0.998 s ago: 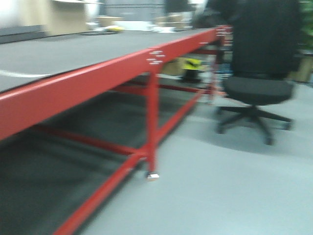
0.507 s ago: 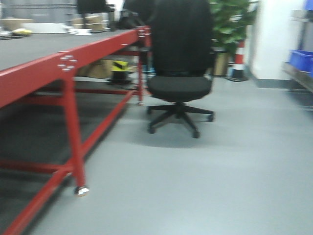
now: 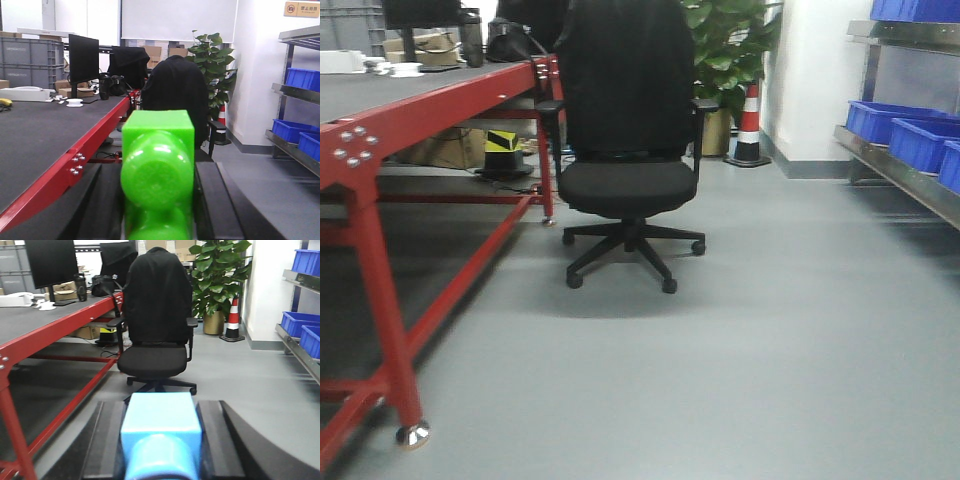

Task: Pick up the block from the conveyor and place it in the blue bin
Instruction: 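Drive the base away from the conveyor holding both blocks, then drive the base to the steel shelf of blue bins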

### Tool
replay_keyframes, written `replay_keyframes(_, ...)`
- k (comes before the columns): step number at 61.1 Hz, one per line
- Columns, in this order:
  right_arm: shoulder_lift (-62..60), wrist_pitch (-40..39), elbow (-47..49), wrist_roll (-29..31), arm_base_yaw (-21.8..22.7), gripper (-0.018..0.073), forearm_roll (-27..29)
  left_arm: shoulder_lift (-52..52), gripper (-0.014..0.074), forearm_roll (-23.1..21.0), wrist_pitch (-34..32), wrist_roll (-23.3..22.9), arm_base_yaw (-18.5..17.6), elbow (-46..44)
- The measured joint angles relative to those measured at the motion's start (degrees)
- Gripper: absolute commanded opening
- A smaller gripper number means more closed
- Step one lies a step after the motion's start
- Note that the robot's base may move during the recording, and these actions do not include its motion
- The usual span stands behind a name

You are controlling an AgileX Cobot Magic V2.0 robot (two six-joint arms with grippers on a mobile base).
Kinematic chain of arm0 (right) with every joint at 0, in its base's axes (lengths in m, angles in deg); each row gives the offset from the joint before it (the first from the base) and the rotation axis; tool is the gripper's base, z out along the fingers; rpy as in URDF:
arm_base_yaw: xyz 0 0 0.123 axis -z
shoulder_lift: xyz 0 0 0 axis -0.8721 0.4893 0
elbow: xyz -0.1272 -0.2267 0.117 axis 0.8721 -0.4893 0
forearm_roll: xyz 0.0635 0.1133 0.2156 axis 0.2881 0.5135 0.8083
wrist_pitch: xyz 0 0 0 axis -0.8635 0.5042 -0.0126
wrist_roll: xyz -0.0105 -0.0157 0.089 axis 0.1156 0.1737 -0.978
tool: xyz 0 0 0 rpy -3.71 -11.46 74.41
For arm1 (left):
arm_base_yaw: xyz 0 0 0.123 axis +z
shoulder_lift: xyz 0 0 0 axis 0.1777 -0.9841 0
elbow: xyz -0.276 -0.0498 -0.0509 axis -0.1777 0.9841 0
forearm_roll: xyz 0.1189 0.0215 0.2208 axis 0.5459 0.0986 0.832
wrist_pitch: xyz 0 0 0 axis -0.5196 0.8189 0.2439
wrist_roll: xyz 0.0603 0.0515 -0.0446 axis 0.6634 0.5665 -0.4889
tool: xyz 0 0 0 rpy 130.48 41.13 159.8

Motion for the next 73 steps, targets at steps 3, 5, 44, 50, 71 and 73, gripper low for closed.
replay_keyframes(3, 0.00, 0.00, 0.00, 0.00, 0.00, -0.0162, 0.00, 0.00, -0.0111, 0.00, 0.00, 0.00, 0.00, 0.00)
replay_keyframes(5, 0.00, 0.00, 0.00, 0.00, 0.00, -0.0162, 0.00, 0.00, -0.0111, 0.00, 0.00, 0.00, 0.00, 0.00)
replay_keyframes(44, 0.00, 0.00, 0.00, 0.00, 0.00, -0.0162, 0.00, 0.00, -0.0111, 0.00, 0.00, 0.00, 0.00, 0.04)
replay_keyframes(50, 0.00, 0.00, 0.00, 0.00, 0.00, -0.0162, 0.00, 0.00, -0.0111, 0.00, 0.00, 0.00, 0.00, 0.04)
replay_keyframes(71, 0.00, 0.00, 0.00, 0.00, 0.00, -0.0162, 0.00, 0.00, -0.0111, 0.00, 0.00, 0.00, 0.00, 0.04)
replay_keyframes(73, 0.00, 0.00, 0.00, 0.00, 0.00, -0.0162, 0.00, 0.00, -0.0111, 0.00, 0.00, 0.00, 0.00, 0.04)
